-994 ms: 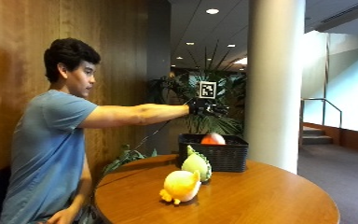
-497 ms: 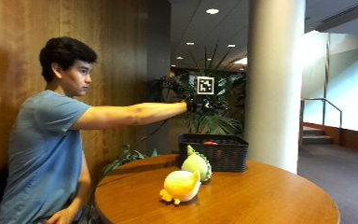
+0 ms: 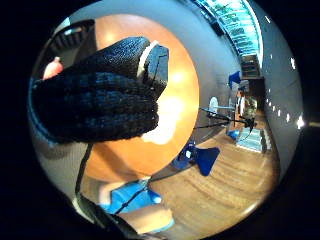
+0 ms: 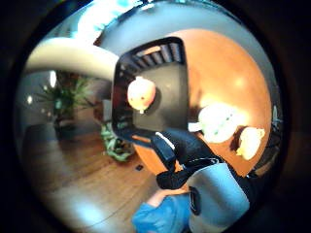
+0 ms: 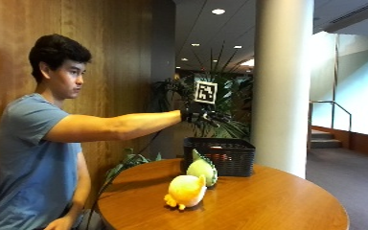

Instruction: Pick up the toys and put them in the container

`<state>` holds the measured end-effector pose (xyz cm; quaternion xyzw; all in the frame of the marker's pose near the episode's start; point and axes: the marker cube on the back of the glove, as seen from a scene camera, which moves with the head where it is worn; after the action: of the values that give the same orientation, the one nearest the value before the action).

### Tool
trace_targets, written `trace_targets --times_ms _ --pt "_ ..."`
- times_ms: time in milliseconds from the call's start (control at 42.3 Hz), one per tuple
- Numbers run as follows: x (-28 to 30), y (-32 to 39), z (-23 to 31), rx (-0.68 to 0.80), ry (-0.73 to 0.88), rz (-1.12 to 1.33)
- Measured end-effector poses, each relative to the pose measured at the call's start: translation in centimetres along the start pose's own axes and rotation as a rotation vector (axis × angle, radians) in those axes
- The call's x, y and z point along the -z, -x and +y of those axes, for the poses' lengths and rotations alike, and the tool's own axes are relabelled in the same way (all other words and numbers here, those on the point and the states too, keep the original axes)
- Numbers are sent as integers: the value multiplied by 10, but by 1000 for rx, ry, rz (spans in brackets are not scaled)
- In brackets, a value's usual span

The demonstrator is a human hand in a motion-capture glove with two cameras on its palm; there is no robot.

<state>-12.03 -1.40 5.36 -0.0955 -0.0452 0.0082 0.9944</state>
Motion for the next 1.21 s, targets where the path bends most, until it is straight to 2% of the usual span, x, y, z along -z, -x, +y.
trace_targets --times_ms 166,260,379,639,757,828,899,1017,1112,1207 --pt "-41 -30 15 49 60 34" --pt "-66 -46 18 12 103 38" --pt "-98 -56 23 80 149 32" --pt "-156 -51 16 26 241 27" --pt "-186 -61 7 -131 290 146" --pt "-197 -51 5 -48 301 24" --pt "-206 -44 4 9 293 -40" --pt "-225 -64 -1 -135 202 128" --pt "-220 -45 -1 -5 93 -121" --pt "-210 -45 -3 -23 32 -158"
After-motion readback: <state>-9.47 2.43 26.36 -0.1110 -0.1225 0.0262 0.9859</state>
